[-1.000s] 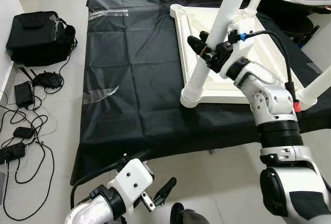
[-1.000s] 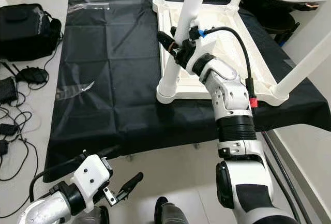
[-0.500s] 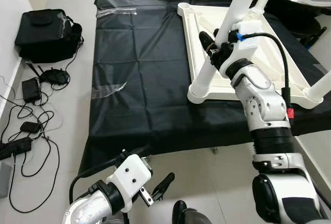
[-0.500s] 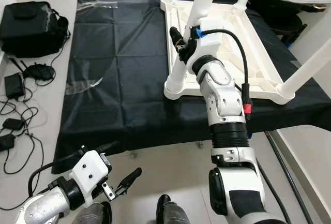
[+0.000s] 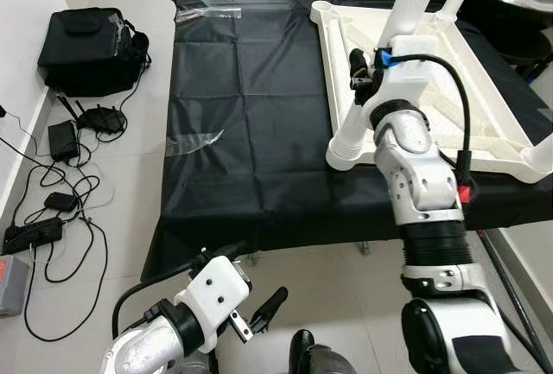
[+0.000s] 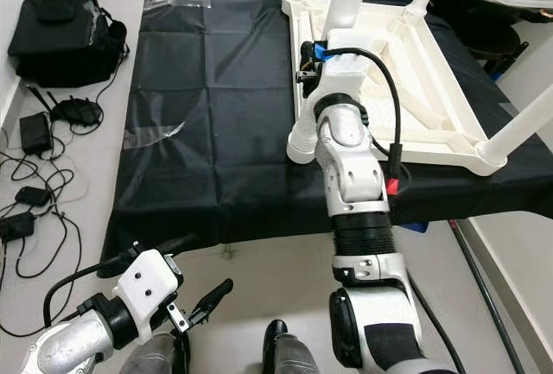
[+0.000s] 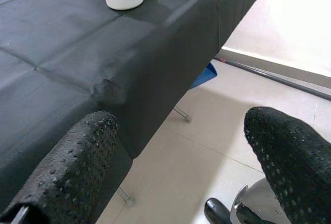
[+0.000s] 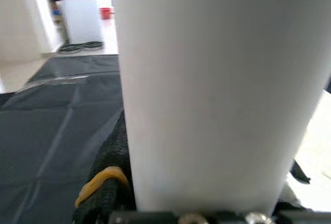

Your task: Building children table

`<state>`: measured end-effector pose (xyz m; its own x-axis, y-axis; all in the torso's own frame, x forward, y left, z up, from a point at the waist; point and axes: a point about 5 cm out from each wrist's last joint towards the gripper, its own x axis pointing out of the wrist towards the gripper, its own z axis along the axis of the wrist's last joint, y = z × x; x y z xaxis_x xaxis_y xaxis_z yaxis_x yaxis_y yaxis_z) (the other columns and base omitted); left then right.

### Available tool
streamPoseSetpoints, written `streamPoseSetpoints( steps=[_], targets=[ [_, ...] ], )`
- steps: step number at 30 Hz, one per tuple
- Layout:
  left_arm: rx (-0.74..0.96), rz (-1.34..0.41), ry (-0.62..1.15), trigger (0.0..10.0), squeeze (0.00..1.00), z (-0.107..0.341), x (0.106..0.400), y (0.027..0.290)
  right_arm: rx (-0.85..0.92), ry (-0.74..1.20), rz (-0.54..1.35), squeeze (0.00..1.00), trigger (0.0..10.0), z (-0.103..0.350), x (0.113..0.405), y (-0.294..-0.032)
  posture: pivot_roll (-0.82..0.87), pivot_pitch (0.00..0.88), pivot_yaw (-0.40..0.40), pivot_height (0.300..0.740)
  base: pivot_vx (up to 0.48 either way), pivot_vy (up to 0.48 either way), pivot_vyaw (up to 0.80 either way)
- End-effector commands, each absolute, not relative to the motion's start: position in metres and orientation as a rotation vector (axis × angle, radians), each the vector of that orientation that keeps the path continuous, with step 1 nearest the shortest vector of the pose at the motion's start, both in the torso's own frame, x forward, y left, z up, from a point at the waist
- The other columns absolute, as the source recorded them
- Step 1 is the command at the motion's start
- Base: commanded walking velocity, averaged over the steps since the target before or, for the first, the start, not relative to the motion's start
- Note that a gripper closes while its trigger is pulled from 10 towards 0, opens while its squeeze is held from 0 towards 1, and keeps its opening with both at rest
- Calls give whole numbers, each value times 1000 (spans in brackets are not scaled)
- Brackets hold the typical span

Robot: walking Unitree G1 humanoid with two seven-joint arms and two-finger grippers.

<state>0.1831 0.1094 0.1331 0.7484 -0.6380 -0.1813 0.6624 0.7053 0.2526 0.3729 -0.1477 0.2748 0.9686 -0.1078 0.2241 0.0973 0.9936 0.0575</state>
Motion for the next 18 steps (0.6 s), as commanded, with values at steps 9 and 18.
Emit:
streamPoseSetpoints(
  steps=[9,18],
  targets=[
    [311,-732,102,10000,0,129,181,110,89,-71,-450,0,10000,241,375,-174,150,247,-94,740,0,0,0],
    [318,-733,98,10000,0,129,182,111,82,-118,-566,0,10000,249,372,-169,149,240,-92,740,0,0,0]
  ],
)
